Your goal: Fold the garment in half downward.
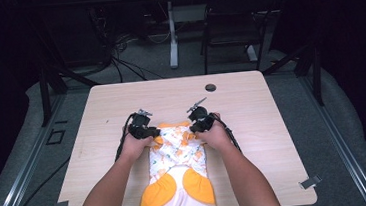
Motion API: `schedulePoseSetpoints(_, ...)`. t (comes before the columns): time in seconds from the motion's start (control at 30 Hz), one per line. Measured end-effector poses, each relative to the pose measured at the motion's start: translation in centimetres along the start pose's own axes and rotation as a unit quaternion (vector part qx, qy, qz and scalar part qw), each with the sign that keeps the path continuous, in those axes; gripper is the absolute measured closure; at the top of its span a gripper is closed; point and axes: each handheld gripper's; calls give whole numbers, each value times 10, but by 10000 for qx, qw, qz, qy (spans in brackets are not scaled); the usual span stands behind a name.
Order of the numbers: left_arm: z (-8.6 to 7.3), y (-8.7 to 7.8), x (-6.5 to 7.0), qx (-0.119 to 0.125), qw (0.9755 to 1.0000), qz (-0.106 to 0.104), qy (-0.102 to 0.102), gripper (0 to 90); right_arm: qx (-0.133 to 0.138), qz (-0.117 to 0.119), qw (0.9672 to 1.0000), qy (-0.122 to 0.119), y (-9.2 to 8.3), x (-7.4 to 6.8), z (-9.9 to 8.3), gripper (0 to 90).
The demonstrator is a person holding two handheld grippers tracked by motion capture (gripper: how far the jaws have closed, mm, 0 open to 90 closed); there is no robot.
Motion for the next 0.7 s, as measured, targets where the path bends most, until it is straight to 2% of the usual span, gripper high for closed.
schedulePoseSetpoints(0.03, 0, 0, -1, 6, 10000, -20, -27, 774, 41, 47, 9999, 93, 1, 0, 0, 808)
schedulePoseSetpoints(0.1, 0, 0, -1, -8, 10000, -21, -18, 785, 21, 80, 9999, 96, 0, 1, 0, 822)
schedulePoseSetpoints(0.13, 0, 0, 0, -11, 10000, -34, -35, 809, 61, 154, 9997, 203, 1, 1, -1, 858)
schedulePoseSetpoints(0.2, 0, -1, 0, -22, 10000, -28, -3, 834, 61, 130, 9997, 214, 0, 1, -1, 881)
schedulePoseSetpoints(0.33, 1, -3, 2, -1, 10000, -12, 35, 854, -14, 82, 9999, 85, -2, 0, 1, 891)
schedulePoseSetpoints(0.37, 2, -6, 2, 3, 10000, -25, 68, 860, 189, 86, 9996, 168, -3, -2, 1, 891)
schedulePoseSetpoints(0.4, 3, -7, 2, 25, 10000, -40, 64, 863, 64, 99, 9999, 73, -7, -1, 2, 892)
schedulePoseSetpoints(0.43, 3, -7, 2, 25, 10000, -40, 64, 867, 64, 99, 9999, 73, -7, -1, 2, 892)
schedulePoseSetpoints(0.47, 3, -10, 2, 73, 9999, -66, 47, 869, 138, 118, 9998, 75, -10, -1, 3, 892)
schedulePoseSetpoints(0.57, 4, -14, 2, 107, 9999, -116, 5, 871, 124, 161, 9998, 16, -15, -1, 5, 891)
schedulePoseSetpoints(0.63, 5, -16, 2, 130, 9998, -147, 40, 871, 292, 237, 9993, 69, -20, -2, 4, 891)
schedulePoseSetpoints(0.7, 6, -20, 2, 175, 9997, -168, 44, 871, 268, 256, 9993, 22, -23, -1, 5, 891)
Point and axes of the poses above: each handheld gripper's, and its own axes: y roughly forward along the jaws, z roughly out of its top, x roughly to its right, and after that the axes turned 4 degrees about -y, right-handed
